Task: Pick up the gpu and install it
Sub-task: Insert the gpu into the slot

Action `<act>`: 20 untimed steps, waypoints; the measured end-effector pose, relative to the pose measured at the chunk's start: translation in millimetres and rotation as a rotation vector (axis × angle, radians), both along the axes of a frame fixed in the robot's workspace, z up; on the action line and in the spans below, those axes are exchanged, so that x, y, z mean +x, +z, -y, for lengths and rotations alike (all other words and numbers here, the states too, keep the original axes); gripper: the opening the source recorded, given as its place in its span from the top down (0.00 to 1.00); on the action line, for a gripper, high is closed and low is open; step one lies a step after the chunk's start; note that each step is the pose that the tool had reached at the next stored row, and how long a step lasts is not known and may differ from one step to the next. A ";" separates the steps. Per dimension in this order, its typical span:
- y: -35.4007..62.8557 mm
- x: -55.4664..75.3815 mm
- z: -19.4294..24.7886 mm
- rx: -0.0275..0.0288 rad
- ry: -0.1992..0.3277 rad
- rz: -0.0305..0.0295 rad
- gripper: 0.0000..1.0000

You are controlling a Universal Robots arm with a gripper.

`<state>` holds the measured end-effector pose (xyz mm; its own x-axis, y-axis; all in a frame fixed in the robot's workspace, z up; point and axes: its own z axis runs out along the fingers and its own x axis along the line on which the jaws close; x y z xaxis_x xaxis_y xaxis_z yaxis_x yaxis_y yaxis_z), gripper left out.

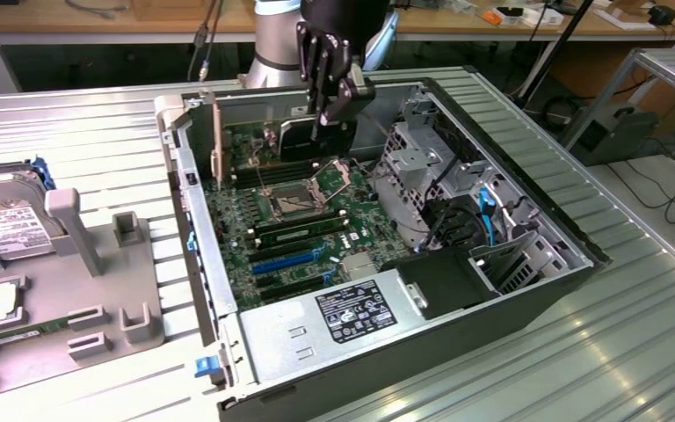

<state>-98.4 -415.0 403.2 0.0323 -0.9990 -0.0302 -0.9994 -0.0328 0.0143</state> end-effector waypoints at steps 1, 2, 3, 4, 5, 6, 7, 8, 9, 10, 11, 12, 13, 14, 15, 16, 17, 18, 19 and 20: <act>-0.9 0.0 0.0 0.0000 0.000 0.0004 0.73; -2.0 0.0 0.0 0.0000 0.000 0.0009 0.73; -2.9 0.0 0.0 0.0000 0.000 0.0014 0.73; -3.5 0.0 0.0 0.0000 0.000 0.0017 0.73; -4.0 0.0 0.0 0.0000 0.000 0.0020 0.73; -4.8 0.0 0.0 0.0000 0.000 0.0024 0.73; -5.6 0.0 0.0 0.0000 0.000 0.0029 0.73; -6.2 0.0 0.0 0.0001 0.000 0.0032 0.73; -6.7 0.0 0.0 0.0001 0.000 0.0035 0.73; -7.2 0.0 0.0 0.0000 0.000 0.0038 0.73; -8.2 0.0 0.0 0.0001 0.000 0.0044 0.73; -9.0 0.0 0.0 0.0000 0.000 0.0049 0.73; -9.0 0.0 0.0 -0.0001 0.000 0.0049 0.73; -9.0 0.0 0.0 -0.0001 0.000 0.0049 0.73; -9.1 0.0 0.0 0.0000 0.000 0.0049 0.73; -9.1 0.0 0.0 0.0000 0.000 0.0049 0.73; -9.2 0.0 0.0 0.0000 0.000 0.0050 0.73; -9.6 0.0 0.0 0.0002 0.000 0.0051 0.73; -10.0 0.0 0.0 0.0002 0.000 0.0050 0.73; -10.4 0.0 0.0 0.0000 0.000 0.0050 0.73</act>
